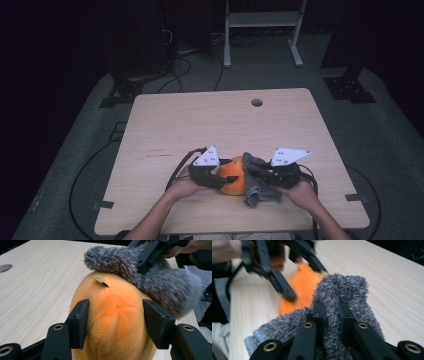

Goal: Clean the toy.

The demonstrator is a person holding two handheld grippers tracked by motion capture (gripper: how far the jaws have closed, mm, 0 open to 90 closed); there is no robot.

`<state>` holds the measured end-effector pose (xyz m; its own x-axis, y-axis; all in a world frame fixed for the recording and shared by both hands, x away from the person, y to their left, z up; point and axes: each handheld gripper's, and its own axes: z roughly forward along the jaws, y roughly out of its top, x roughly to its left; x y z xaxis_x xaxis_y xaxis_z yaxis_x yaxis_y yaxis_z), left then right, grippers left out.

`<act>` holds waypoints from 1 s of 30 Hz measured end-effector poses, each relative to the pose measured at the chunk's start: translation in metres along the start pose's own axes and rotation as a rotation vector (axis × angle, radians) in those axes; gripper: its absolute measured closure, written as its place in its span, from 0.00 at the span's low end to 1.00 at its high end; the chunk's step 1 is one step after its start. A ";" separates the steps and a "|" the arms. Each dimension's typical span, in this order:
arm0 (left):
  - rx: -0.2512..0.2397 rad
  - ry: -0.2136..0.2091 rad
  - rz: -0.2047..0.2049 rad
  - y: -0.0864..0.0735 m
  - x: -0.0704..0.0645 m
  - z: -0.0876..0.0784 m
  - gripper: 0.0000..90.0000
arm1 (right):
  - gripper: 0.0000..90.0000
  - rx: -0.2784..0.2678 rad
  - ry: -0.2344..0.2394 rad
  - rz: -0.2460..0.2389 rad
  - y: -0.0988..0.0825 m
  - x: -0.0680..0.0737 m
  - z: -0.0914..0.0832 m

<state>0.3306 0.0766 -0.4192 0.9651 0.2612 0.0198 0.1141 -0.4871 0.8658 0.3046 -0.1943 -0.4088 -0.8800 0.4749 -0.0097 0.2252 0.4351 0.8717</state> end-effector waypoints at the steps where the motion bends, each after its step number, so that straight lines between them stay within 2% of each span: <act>1: -0.002 -0.011 0.004 0.000 0.001 0.000 0.46 | 0.88 0.023 -0.033 0.010 -0.004 -0.006 -0.005; 4: -0.004 -0.026 0.008 0.001 0.000 -0.001 0.45 | 0.88 -0.002 -0.048 0.036 -0.006 -0.012 -0.011; 5: -0.007 -0.036 0.007 0.002 -0.002 0.000 0.43 | 0.88 -0.034 -0.039 0.051 -0.005 -0.014 -0.012; 8: 0.004 -0.023 0.014 0.005 -0.003 0.001 0.39 | 0.88 -0.018 -0.035 0.056 -0.006 -0.013 -0.007; 10: 0.004 0.005 0.006 0.004 0.001 -0.001 0.41 | 0.88 -0.025 -0.031 0.072 -0.009 -0.015 -0.006; 11: 0.004 0.005 0.006 0.004 0.001 -0.001 0.41 | 0.88 -0.020 -0.038 0.073 -0.012 -0.014 -0.006; 12: 0.000 0.026 -0.021 0.002 0.007 -0.004 0.41 | 0.88 -0.012 -0.045 0.070 -0.014 -0.011 -0.006; 13: 0.001 0.033 -0.031 0.001 0.009 -0.005 0.40 | 0.88 -0.005 -0.049 0.065 -0.016 -0.009 -0.005; 14: 0.001 0.033 -0.031 0.001 0.009 -0.005 0.37 | 0.88 -0.005 -0.049 0.065 -0.016 -0.009 -0.005; 15: -0.006 0.032 -0.051 0.003 0.008 -0.004 0.31 | 0.88 0.010 -0.059 0.051 -0.018 -0.005 -0.005; 17: -0.009 0.017 -0.041 0.006 0.004 -0.002 0.27 | 0.88 0.014 -0.051 0.051 -0.017 -0.004 -0.005; 18: -0.007 0.019 -0.036 0.007 0.003 -0.001 0.28 | 0.88 0.016 -0.049 0.050 -0.016 -0.003 -0.005; 22: -0.011 0.024 -0.017 0.004 0.002 -0.001 0.43 | 0.88 -0.023 -0.040 0.050 -0.007 -0.003 -0.009; 23: -0.014 0.012 -0.009 0.001 0.002 -0.001 0.44 | 0.88 -0.072 -0.042 0.052 0.000 -0.005 -0.011; 25: -0.012 0.003 -0.003 -0.002 0.003 -0.003 0.45 | 0.88 -0.093 -0.027 0.082 0.001 -0.010 -0.008; 26: -0.012 0.003 -0.003 -0.002 0.003 -0.003 0.45 | 0.88 -0.093 -0.027 0.082 0.001 -0.010 -0.008; 27: -0.012 -0.011 -0.012 -0.004 0.004 -0.005 0.45 | 0.88 -0.058 -0.018 0.099 -0.005 -0.014 -0.002; 28: -0.006 -0.023 -0.008 -0.008 0.006 -0.008 0.45 | 0.88 -0.057 -0.008 0.110 -0.010 -0.016 -0.001; 30: -0.012 -0.023 -0.013 -0.010 0.006 -0.008 0.45 | 0.88 -0.039 -0.011 0.129 -0.018 -0.018 -0.002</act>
<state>0.3331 0.0897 -0.4233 0.9687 0.2484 -0.0025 0.1238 -0.4742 0.8717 0.3155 -0.2122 -0.4231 -0.8400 0.5336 0.0985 0.3198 0.3402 0.8843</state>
